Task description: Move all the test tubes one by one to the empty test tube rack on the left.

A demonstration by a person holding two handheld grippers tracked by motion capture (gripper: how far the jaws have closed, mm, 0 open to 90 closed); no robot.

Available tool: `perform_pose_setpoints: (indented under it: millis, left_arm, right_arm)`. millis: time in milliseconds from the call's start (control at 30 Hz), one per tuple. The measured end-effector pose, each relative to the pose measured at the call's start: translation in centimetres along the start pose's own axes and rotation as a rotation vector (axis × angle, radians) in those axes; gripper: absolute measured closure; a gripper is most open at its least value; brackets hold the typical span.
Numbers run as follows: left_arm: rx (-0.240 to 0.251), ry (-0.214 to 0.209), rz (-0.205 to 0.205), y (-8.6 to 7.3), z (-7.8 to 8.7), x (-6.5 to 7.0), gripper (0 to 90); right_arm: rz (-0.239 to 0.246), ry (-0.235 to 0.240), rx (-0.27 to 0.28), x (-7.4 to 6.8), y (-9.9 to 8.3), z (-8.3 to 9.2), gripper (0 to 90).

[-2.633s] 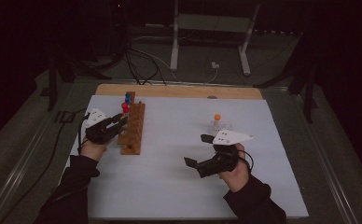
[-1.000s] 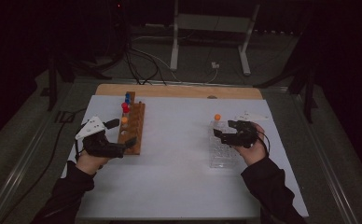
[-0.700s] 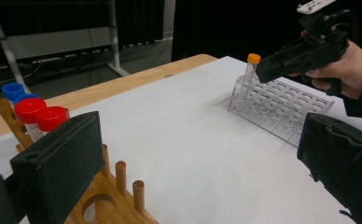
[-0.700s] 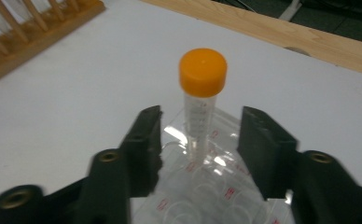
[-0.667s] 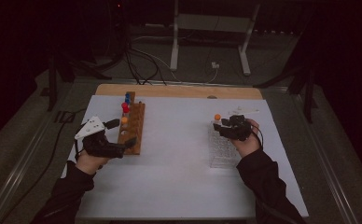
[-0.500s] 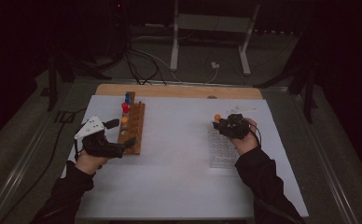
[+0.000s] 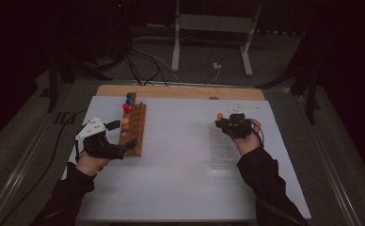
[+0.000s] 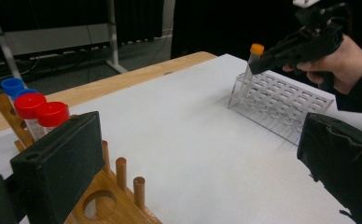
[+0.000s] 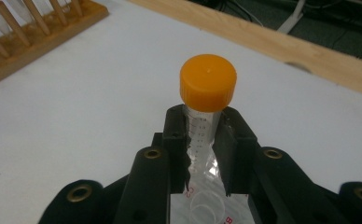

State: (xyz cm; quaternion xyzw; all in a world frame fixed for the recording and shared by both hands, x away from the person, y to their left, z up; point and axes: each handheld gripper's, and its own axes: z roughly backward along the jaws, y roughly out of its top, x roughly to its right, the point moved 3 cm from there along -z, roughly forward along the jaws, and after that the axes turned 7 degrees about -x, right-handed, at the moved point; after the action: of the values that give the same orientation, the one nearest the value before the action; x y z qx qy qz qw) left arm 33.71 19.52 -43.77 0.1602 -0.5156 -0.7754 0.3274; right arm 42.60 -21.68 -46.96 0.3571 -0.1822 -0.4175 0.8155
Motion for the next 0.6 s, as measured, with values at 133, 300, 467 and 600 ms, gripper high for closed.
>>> perform_pose_setpoints:
  millis: [133, 300, 467, 600]
  left_arm:
    - [-0.004, -0.007, -0.005, 0.1, 0.0, 0.1, 1.3]
    - [-0.011, -0.022, -0.012, 0.2, 0.0, 0.4, 1.3]
    - [-0.024, -0.045, -0.027, 0.5, -0.2, 0.9, 1.3]
    - [-0.031, -0.067, -0.039, 0.7, -0.4, 1.5, 1.3]
  right_arm:
    - [0.016, -0.006, 0.017, -0.1, 0.7, 1.0, 75.2]
    - [0.044, -0.021, 0.043, -0.4, 1.6, 2.6, 75.2]
    - [0.071, -0.022, 0.075, -1.0, 2.6, 4.4, 75.2]
    - [0.097, -0.002, 0.095, -2.0, 3.1, 5.6, 75.2]
